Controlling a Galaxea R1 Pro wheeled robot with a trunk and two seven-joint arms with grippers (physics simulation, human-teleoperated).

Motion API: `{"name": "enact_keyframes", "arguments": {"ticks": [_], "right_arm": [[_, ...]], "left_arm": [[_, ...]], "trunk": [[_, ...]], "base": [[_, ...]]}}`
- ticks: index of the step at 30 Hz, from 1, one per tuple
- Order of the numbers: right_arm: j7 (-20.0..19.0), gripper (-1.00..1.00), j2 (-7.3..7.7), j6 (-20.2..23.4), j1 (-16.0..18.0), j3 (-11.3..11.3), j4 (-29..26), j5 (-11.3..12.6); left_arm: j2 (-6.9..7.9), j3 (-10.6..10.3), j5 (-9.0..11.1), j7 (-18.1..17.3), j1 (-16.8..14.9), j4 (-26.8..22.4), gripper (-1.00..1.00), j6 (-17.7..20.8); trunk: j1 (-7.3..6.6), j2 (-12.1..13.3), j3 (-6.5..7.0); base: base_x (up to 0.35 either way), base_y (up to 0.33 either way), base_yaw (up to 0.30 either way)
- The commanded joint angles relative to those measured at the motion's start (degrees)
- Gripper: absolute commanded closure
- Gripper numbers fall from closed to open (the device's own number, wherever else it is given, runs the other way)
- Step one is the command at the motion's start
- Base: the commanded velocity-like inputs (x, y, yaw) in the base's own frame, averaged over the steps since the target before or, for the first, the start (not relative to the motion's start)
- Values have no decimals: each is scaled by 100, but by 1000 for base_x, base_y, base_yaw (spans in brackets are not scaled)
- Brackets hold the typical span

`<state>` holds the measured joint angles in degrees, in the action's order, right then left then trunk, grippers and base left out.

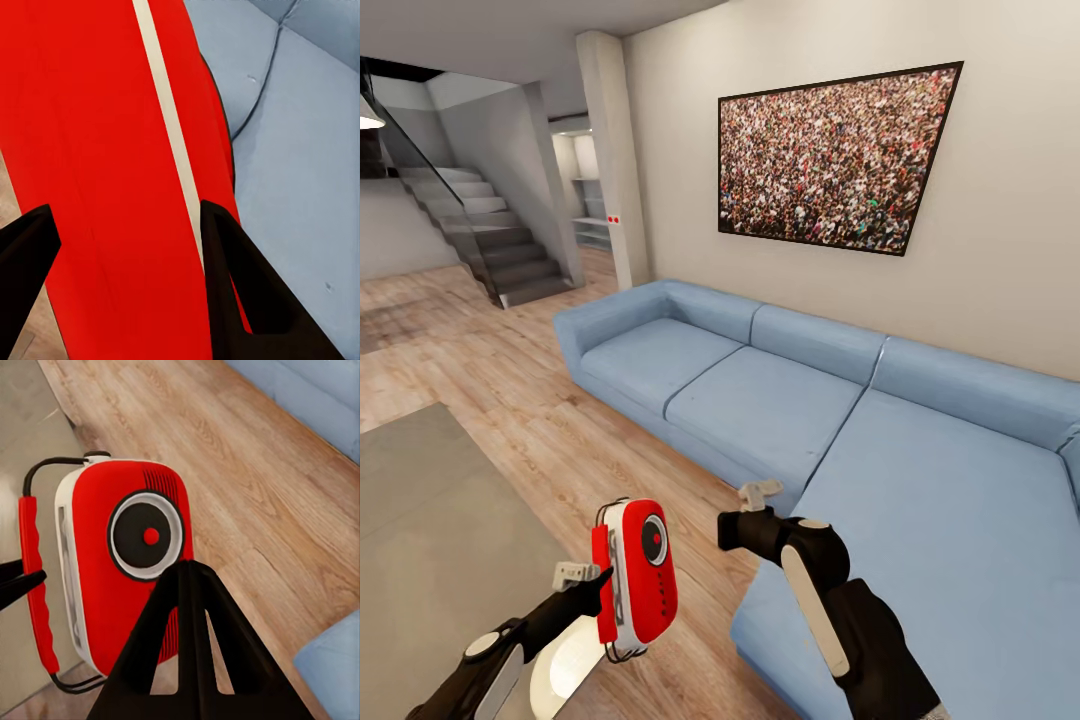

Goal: Turn on the radio receiver that's on the table in the living room.

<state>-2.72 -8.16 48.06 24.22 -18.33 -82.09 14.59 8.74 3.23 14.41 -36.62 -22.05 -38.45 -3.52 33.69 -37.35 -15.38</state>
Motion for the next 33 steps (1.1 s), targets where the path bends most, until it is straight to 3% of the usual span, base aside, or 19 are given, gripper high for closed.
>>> {"name": "enact_keyframes", "arguments": {"ticks": [1,17,24,30,33], "right_arm": [[0,100,0,4,11,2,0,0],[-33,100,-1,11,30,-4,158,43],[-606,100,-1,11,30,4,301,36],[-738,100,-1,11,30,5,307,35],[-758,100,-1,11,30,5,308,35]], "left_arm": [[1,2,20,14,-1,-5,100,-8],[45,28,53,-3,-9,9,100,57],[49,47,64,-267,-11,4,100,69],[63,120,341,-375,-10,4,100,71],[65,124,381,-431,-10,4,100,71]], "trunk": [[0,0,0],[0,0,0],[0,0,0],[0,0,0],[0,0,0]], "base": [[0,0,0],[0,0,0],[0,0,0],[0,0,0],[0,0,0]]}}
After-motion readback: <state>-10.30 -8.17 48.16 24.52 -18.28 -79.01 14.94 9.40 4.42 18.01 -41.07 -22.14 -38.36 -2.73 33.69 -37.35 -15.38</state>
